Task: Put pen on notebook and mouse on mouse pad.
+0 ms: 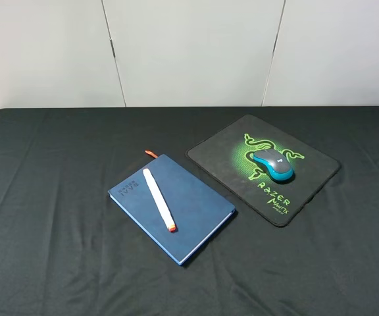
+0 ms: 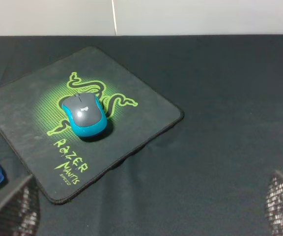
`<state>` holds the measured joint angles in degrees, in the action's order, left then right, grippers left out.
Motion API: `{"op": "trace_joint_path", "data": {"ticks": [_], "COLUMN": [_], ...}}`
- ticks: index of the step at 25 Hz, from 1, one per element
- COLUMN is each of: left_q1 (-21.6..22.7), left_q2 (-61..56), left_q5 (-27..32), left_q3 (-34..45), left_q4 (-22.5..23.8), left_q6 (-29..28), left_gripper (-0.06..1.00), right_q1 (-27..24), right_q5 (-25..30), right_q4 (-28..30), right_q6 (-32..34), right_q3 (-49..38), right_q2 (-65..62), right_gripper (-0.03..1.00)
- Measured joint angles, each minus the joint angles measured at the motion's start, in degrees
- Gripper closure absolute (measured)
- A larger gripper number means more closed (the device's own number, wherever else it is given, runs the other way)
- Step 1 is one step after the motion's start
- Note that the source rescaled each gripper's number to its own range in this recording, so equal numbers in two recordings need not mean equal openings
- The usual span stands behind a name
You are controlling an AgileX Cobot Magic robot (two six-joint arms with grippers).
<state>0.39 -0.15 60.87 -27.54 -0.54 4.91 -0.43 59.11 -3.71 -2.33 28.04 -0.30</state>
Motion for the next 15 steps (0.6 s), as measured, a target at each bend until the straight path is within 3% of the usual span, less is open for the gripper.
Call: {"op": "trace_joint_path", "data": {"ticks": [15], "left_q1": [0.0], "left_q2": [0.0], "left_q5": [0.0], "left_q3": [0.0], "left_q4": [0.0], "left_q6": [0.0], "left_gripper": [-0.03], "right_q1": [0.0], "right_q5": [0.0], "right_q4": [0.0], "right_q6": [0.0], "right_q3": [0.0], "right_q2": [0.0], "right_gripper": [-0.03]}}
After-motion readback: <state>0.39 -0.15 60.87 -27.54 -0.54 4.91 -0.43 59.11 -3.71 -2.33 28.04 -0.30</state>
